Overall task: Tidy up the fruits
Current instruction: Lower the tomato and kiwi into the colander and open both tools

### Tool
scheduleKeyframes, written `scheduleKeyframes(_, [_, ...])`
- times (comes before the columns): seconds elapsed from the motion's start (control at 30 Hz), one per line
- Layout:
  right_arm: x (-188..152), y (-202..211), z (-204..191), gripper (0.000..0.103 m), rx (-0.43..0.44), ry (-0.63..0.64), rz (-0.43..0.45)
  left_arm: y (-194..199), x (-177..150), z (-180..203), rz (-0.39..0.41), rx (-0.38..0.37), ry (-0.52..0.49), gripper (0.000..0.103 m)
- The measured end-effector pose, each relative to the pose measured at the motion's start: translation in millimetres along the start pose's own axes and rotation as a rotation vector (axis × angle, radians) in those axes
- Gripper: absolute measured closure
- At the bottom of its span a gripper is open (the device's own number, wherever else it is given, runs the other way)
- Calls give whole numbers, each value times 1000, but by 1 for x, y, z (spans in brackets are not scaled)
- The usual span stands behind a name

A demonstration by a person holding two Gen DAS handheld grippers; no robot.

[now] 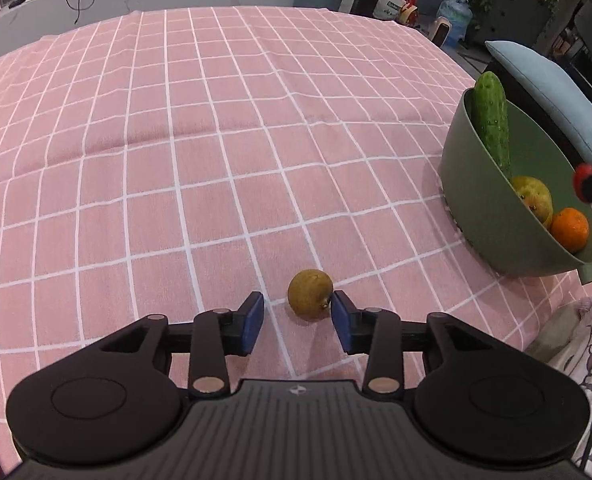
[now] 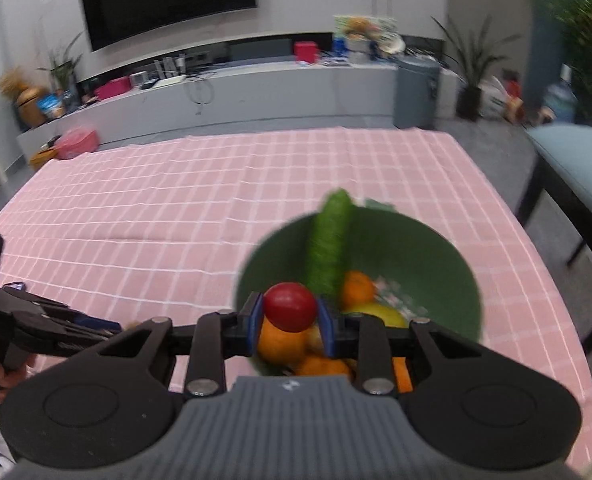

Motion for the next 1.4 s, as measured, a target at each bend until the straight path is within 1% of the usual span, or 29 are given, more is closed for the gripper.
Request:
scheduleKeyframes(0.1, [-8, -1, 16, 78, -26, -32, -29, -5, 5, 4, 1, 4, -9, 58])
scheduleKeyframes(0.17, [-10, -3, 27, 78, -15, -73, -53, -9, 8, 7, 4, 8, -26, 60])
scheduleKeyframes(0.23, [-12, -8, 37, 78, -1, -118, -78, -10, 9, 11, 5, 16, -44, 72])
scheduleKeyframes(0.3, [-13, -12, 44, 78, 3, -147, -98, -11, 9, 11, 9, 13, -47, 75])
scheduleKeyframes(0.43, [-16, -19, 51, 78, 29, -183, -128, -9, 11, 8, 13, 6, -28, 76])
scheduleKeyframes(0.5, [-16, -22, 52, 78, 36, -190, -137, -3, 12, 7, 30, -4, -9, 76])
scheduleKeyframes(0.63, [-17, -25, 51, 78, 50, -192, -151, 21, 21, 13, 93, -74, 28, 76])
scheduleKeyframes(0.7, [-18, -25, 51, 77, 51, -188, -154, 31, 26, 23, 111, -104, 25, 76])
scheduleKeyframes(0.83, [-19, -29, 48, 77, 59, -173, -185, 45, 38, 55, 125, -141, -44, 76])
scheduleKeyframes(0.97, [-20, -33, 44, 77, 41, -147, -203, 47, 45, 88, 114, -164, -111, 76])
scheduleKeyframes(1.13, [-20, -36, 36, 77, 10, -87, -211, 41, 51, 116, 99, -164, -181, 76])
scheduleKeyframes(1.23, [-20, -36, 35, 76, 8, -74, -206, 37, 51, 126, 88, -157, -210, 76])
scheduleKeyframes(1.3, [-20, -34, 37, 67, 16, -81, -194, 34, 51, 132, 79, -155, -221, 76])
scheduleKeyframes(1.4, [-20, -27, 38, 63, 34, -85, -159, 31, 50, 135, 67, -151, -233, 76])
Point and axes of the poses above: each gripper's, at about its wrist camera, not at the fingertips, and y roughly against the way its jaws point, z to its right, x to its top, the point moved 2 cm from there along -y, roughly the way its jaws point, and after that the axes turned 8 degrees about -z, right-handed, at the moved point
